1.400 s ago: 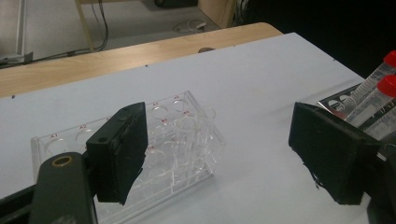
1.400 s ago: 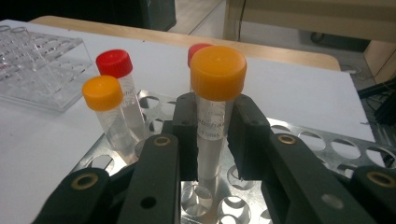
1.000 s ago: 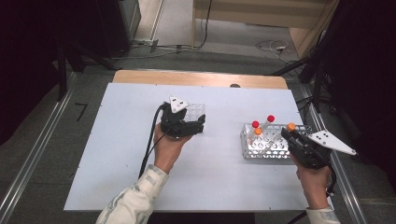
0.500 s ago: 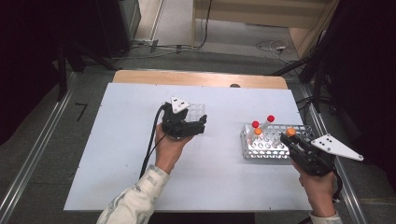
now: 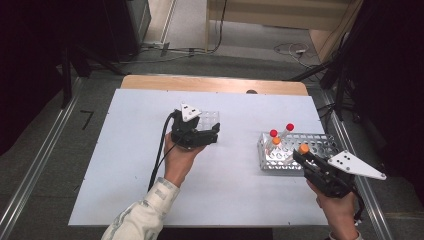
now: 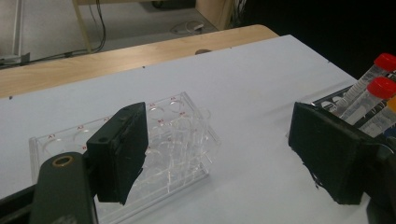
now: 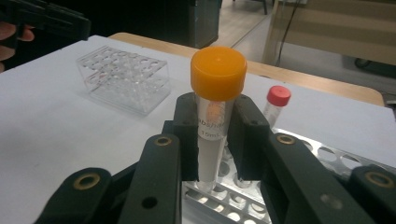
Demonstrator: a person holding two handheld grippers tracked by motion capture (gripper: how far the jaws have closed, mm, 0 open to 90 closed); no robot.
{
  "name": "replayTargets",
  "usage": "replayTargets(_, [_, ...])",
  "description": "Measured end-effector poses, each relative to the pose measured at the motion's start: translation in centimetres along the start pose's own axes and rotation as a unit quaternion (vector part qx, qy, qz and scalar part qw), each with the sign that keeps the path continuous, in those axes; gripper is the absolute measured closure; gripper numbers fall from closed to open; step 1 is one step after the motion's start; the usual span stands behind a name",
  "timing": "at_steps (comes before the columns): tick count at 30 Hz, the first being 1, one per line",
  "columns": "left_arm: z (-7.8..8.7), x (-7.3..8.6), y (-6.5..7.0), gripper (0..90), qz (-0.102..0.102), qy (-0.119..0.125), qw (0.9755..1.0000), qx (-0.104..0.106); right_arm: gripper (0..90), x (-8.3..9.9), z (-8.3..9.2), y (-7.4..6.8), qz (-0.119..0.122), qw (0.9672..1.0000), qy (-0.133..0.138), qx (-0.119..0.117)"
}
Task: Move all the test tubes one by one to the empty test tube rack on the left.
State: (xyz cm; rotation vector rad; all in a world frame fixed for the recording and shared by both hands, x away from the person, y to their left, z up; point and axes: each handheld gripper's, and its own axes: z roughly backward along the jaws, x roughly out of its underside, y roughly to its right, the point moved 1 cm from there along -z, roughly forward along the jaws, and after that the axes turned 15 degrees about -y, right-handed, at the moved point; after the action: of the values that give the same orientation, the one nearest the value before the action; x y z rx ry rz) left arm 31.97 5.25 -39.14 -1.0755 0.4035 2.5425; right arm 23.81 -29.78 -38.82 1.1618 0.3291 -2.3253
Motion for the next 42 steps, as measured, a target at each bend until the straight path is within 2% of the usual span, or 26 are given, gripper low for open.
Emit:
replayTargets(17, [0.2, 0.4, 0.5, 20.3, -0.002, 0.002, 1.0000, 0.007, 71.7, 0.4, -1.2, -2.6, 0.027, 0.9988, -0.019, -0.037])
replayTargets(29, [0.4, 0.8, 1.0, 20.5, -0.010, 0.000, 0.9999, 0.013, 71.7, 0.1, -5.1, -5.6, 0.057, 0.9956, -0.043, -0.061])
replayTargets(42, [0.6, 1.3, 1.5, 20.5, -0.014, -0.004, 0.9997, 0.018, 71.7, -1.2, -8.2, -7.8, 0.074, 0.9927, -0.058, -0.076])
